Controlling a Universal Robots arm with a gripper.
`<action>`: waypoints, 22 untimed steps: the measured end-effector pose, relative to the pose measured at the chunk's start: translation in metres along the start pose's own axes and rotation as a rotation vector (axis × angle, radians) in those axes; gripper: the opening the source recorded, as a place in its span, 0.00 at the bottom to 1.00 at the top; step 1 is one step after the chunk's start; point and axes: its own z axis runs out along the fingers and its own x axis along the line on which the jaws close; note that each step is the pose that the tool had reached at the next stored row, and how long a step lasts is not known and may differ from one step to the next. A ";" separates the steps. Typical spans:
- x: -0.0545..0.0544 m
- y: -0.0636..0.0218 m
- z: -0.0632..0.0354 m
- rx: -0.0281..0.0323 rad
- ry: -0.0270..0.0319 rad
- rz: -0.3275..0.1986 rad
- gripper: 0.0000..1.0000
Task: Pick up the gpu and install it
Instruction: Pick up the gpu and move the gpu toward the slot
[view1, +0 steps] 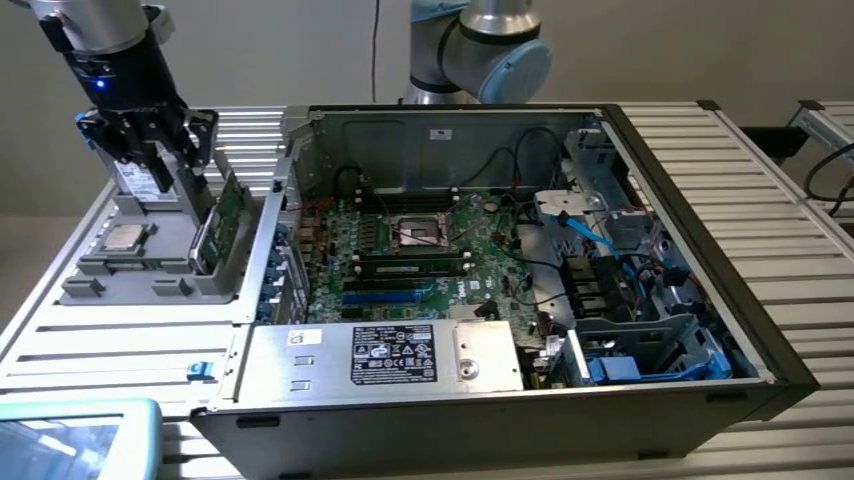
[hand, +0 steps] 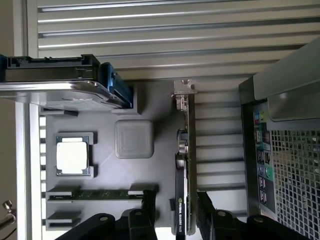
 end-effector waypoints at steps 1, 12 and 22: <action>0.000 -0.0001 0.0019 0.0000 0.0000 0.000 0.46; -0.012 0.0001 0.0220 -0.0001 -0.0001 0.000 0.46; -0.011 0.0009 0.0402 0.0000 0.0000 0.000 0.46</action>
